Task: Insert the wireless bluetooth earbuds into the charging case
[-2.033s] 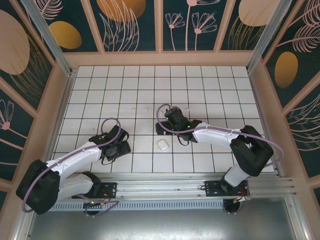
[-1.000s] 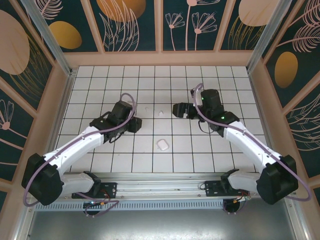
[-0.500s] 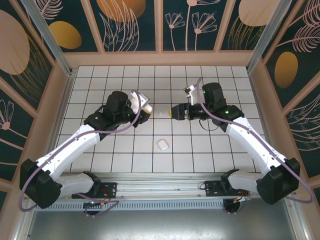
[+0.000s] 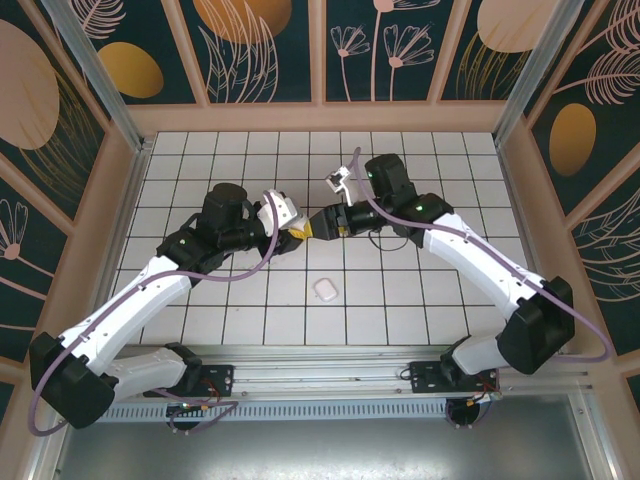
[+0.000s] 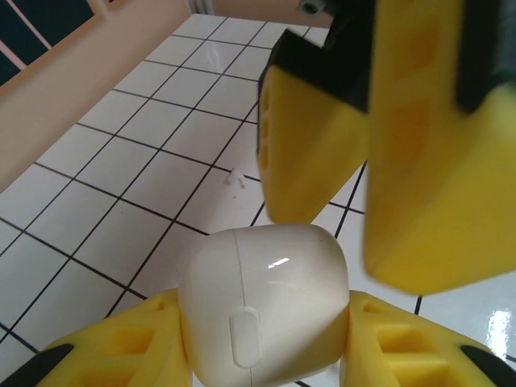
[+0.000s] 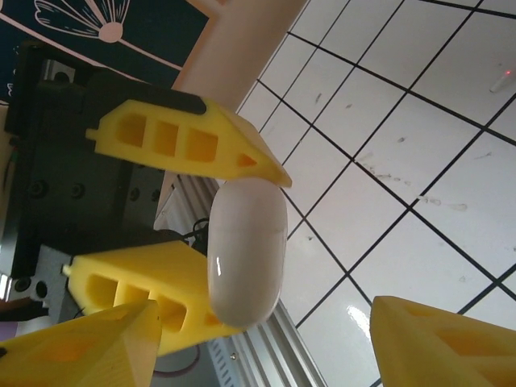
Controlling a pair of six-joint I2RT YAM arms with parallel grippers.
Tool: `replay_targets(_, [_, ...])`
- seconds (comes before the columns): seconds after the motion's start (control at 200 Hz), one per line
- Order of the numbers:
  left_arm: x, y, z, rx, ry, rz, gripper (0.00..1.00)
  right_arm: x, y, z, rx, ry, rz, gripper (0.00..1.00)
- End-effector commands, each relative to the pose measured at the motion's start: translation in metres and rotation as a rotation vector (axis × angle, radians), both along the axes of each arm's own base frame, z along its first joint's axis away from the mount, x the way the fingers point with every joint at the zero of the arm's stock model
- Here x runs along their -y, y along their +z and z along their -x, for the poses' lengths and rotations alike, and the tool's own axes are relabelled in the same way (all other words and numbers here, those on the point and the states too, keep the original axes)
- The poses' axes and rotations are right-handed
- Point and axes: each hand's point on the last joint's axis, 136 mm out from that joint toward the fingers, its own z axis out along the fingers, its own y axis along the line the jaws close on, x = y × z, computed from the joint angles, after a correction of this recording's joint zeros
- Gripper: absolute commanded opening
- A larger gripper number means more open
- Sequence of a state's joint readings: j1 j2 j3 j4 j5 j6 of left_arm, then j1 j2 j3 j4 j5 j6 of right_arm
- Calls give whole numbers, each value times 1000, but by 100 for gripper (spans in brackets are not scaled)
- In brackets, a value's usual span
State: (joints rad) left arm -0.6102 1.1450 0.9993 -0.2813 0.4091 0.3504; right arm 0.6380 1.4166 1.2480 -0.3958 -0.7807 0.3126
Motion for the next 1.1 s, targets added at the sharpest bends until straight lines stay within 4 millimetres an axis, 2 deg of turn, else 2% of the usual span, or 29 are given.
replay_targets(0.0, [4, 11, 11, 26, -58, 20, 22, -9, 12, 3, 23, 44, -29, 67])
replay_targets(0.16, [2, 12, 13, 38, -59, 15, 21, -18, 9, 7, 6, 80, -30, 57])
replay_targets(0.385, [-1, 12, 12, 49, -47, 1, 21, -23, 5, 5, -7, 90, -24, 25])
replay_targets(0.45, [-3, 16, 11, 59, -33, 3, 23, -23, 5, 4, 2, 81, -30, 20])
replay_targets(0.656, [-13, 51, 7, 121, 62, 91, 68, -19, 14, -5, 25, 11, -120, 8])
replay_targets(0.706, [-17, 62, 3, 113, 112, 126, 76, -14, 18, -10, 37, -29, -141, 8])
replay_targets(0.761, [-21, 72, -1, 82, 165, 157, 79, -4, 21, -19, 48, -91, -162, 8])
replay_targets(0.856, [-20, 89, -6, 17, 211, 230, 80, 22, 28, -37, 61, -224, -229, 8])
replay_targets(0.891, [-19, 94, -8, -16, 224, 275, 79, 27, 32, -36, 67, -252, -267, 8])
replay_targets(0.916, [-17, 97, -10, -37, 228, 303, 78, 40, 37, -44, 82, -300, -296, 8])
replay_targets(1.001, [-8, 105, -13, -161, 232, 429, 77, 59, 51, -46, 128, -362, -392, 8])
replay_targets(1.091, [7, 111, -11, -309, 162, 564, 77, 68, 64, -43, 181, -395, -453, 8])
